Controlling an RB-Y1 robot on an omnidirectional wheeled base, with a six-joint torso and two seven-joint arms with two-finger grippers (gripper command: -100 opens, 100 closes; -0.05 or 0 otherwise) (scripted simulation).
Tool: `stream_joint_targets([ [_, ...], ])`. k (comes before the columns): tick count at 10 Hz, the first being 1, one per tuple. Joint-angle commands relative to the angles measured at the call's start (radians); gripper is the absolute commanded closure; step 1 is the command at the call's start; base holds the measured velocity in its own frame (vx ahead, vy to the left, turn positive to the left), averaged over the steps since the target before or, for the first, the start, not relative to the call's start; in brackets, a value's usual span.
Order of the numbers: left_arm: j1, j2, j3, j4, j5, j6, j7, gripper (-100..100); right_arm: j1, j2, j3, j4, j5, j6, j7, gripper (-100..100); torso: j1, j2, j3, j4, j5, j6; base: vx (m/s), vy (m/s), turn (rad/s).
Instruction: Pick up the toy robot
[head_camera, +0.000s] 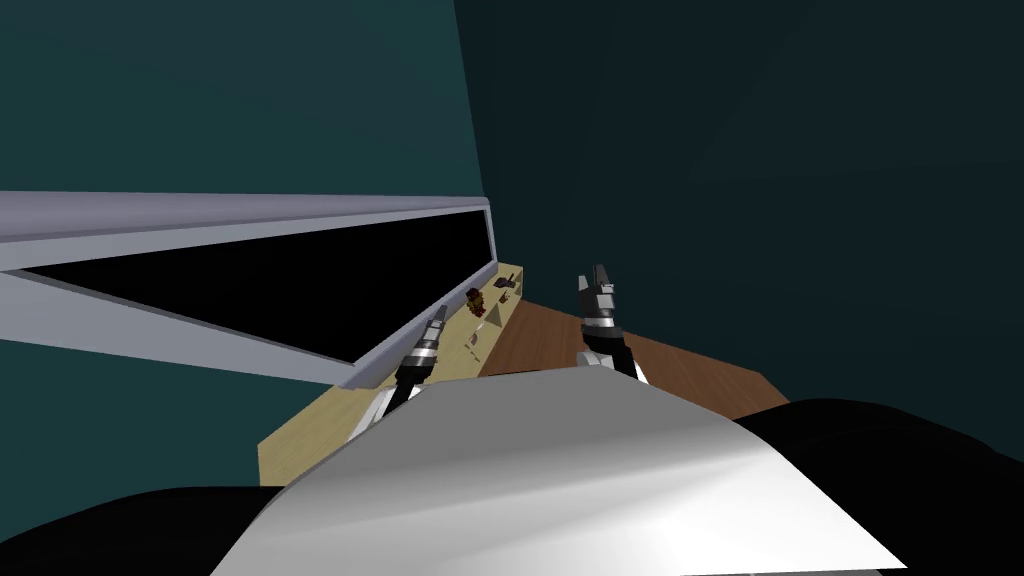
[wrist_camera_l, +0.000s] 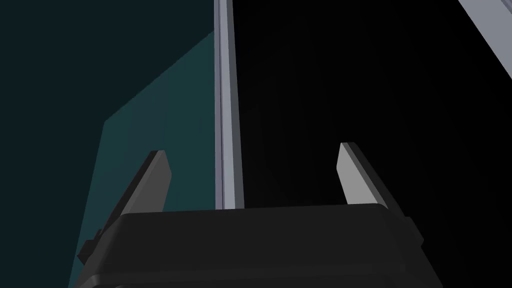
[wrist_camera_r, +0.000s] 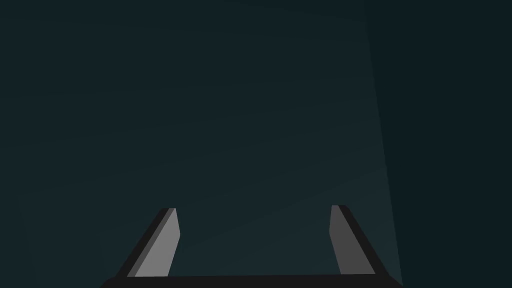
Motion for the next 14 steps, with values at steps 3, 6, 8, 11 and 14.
stream_joint_targets([
  [3, 0.027, 0.074, 0.000, 0.094, -0.065, -0.013, -0.011, -100, 0.000, 0.000, 0.000, 0.000, 0.000, 0.000, 0.000, 0, -0.001, -0.001, -0.001, 0.000, 0.000, 0.000, -0.082, 0.092, -0.083],
  [6, 0.042, 0.142, -0.005, 0.160, -0.120, -0.009, -0.040, -100, 0.000, 0.000, 0.000, 0.000, 0.000, 0.000, 0.000, 0, -0.002, -0.005, -0.003, -0.001, 0.000, 0.000, -0.026, 0.068, -0.100],
  [8, 0.050, 0.186, -0.012, 0.200, -0.156, -0.004, -0.070, -100, 0.000, 0.000, 0.000, 0.000, 0.000, 0.000, 0.000, 0, -0.003, -0.008, -0.004, -0.002, -0.001, 0.000, 0.012, 0.055, -0.128],
  [11, 0.059, 0.245, -0.025, 0.251, -0.207, 0.004, -0.129, -100, 0.000, 0.000, 0.000, 0.000, 0.000, 0.000, 0.000, 0, -0.004, -0.011, -0.006, -0.002, -0.001, 0.000, 0.053, 0.046, -0.106],
  [14, 0.064, 0.299, -0.041, 0.290, -0.251, 0.013, -0.195, -100, 0.000, 0.000, 0.000, 0.000, 0.000, 0.000, 0.000, 0, -0.004, -0.015, -0.008, -0.003, -0.001, 0.000, 0.102, 0.038, -0.114],
])
